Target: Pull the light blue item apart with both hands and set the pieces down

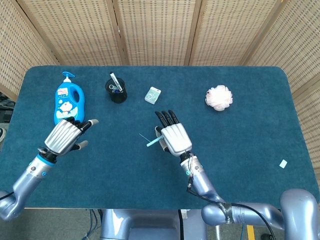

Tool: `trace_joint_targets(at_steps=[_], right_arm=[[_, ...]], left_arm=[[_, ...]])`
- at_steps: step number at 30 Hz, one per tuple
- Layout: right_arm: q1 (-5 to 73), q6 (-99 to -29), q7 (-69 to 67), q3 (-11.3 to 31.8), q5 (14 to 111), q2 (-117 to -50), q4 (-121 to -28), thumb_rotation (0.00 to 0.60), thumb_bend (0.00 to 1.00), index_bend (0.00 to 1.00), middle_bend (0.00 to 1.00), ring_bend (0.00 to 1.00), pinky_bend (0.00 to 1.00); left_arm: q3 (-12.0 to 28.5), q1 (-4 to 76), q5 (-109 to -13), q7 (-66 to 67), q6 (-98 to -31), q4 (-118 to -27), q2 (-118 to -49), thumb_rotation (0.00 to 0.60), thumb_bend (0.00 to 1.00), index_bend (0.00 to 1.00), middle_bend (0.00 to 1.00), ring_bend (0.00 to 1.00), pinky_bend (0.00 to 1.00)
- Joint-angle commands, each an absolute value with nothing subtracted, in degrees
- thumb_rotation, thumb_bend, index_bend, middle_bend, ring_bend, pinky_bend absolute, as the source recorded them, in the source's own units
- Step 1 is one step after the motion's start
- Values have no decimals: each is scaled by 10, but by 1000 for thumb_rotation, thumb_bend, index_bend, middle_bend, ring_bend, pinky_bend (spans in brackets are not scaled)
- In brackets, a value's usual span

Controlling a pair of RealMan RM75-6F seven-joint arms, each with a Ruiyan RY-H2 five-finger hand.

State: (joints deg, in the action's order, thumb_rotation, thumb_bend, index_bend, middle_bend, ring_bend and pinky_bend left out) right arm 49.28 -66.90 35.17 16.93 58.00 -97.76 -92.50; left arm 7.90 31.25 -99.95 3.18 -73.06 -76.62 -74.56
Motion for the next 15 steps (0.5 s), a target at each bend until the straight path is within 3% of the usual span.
trace_joint_targets(at_steps=[1,15], right_arm=[[496,-669,359,173,569,-981,-926,600,569,595,73,0,0],[502,-670,370,175,548,-998,-920,600,569,595,73,0,0]], left_arm=[[87,348,-971,51,-672,-796,-758,600,125,320,648,708,632],[114,421,-895,102,-583,-824,-820,600,314,406,649,708,632]])
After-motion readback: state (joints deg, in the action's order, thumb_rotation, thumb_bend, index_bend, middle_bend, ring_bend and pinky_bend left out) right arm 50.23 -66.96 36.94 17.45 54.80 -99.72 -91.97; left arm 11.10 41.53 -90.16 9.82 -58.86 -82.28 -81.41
